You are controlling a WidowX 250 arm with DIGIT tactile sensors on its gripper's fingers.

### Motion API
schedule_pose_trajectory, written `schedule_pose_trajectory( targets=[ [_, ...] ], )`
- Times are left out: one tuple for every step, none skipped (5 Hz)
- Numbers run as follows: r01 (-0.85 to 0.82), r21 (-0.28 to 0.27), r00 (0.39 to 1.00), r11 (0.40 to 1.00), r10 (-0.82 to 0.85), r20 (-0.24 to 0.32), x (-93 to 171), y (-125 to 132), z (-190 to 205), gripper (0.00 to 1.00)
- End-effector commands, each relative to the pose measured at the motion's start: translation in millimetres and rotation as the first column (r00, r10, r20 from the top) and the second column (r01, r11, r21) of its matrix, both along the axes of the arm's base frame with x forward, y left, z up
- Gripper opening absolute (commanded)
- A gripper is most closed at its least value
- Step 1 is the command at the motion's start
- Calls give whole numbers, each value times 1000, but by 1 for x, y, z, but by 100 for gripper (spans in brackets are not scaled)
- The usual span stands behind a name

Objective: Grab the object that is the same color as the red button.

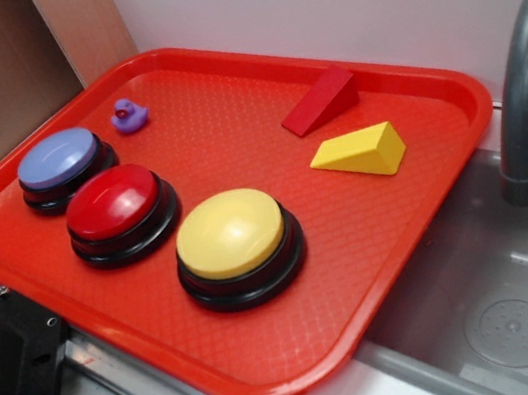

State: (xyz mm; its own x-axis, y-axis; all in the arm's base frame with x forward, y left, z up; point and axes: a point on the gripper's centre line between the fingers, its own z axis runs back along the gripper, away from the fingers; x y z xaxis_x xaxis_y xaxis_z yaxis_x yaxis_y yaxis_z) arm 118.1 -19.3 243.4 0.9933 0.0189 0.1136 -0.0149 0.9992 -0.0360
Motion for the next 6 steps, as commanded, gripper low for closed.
schedule_pose_trajectory(
  targets=[
    [0, 0, 1000, 1000, 0, 0, 0, 0, 0, 100],
    [-8, -2, 998, 1000, 8, 59, 11, -2, -6, 100],
    [5, -20, 996, 1000, -3, 91, 36, -3, -20, 100],
    [61, -14, 981, 998, -58, 185, 63, -7, -38, 100],
    [35, 52, 979, 998, -45, 200, 94, -15, -59, 100],
    [43, 26, 982, 999, -47, 184, 119, -21, -81, 100]
  ],
)
